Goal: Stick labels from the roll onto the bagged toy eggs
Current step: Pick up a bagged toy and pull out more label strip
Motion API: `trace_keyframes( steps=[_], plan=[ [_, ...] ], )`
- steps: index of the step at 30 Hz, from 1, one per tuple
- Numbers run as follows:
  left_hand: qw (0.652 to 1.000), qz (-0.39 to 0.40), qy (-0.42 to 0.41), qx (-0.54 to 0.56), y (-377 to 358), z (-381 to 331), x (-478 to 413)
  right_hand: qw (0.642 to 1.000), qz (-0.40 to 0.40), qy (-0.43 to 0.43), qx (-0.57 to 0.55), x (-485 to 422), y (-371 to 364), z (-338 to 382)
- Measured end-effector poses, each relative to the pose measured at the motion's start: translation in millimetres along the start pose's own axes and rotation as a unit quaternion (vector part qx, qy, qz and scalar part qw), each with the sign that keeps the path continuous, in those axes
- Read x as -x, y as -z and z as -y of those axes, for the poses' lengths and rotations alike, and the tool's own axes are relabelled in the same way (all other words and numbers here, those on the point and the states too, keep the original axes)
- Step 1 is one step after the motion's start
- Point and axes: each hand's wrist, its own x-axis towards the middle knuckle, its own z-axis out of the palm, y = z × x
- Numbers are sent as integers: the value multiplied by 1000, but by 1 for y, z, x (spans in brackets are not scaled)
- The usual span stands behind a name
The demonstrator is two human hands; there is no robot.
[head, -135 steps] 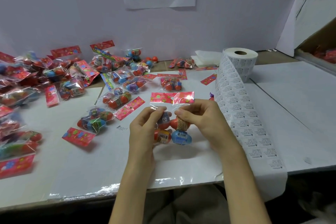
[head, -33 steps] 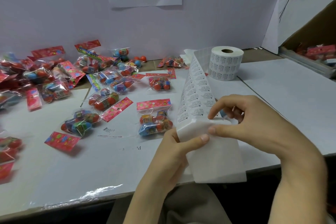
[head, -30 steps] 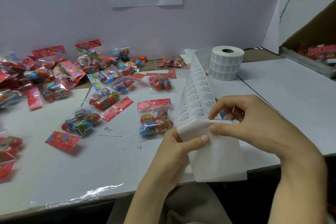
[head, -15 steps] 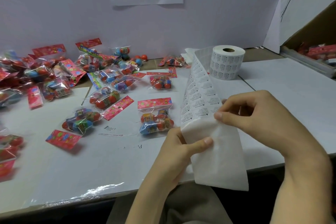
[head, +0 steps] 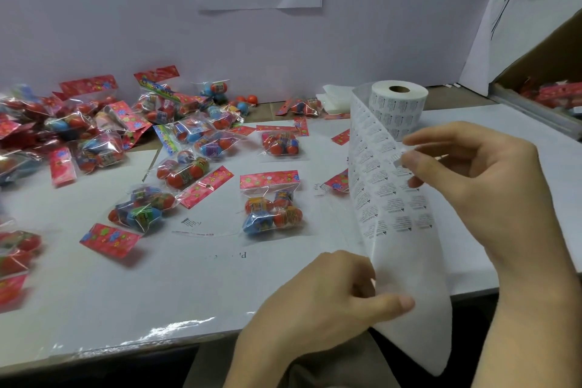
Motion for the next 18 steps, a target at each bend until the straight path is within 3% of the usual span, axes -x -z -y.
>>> trace_keyframes(
  steps=[3, 9, 14, 18],
  plan=[
    [999, 6, 45, -8, 15, 1, 14, 999, 25, -3, -23, -1, -3, 1],
    [986, -160, 26, 32, 36, 8, 24, 996, 79, 9, -32, 0, -11, 3],
    [914, -367, -63, 162, 38, 3, 23, 988, 147, 32, -23, 2, -19, 9],
    [891, -404, -104, 178, 38, -3, 25, 971, 234, 40, -9, 5, -28, 14]
  ],
)
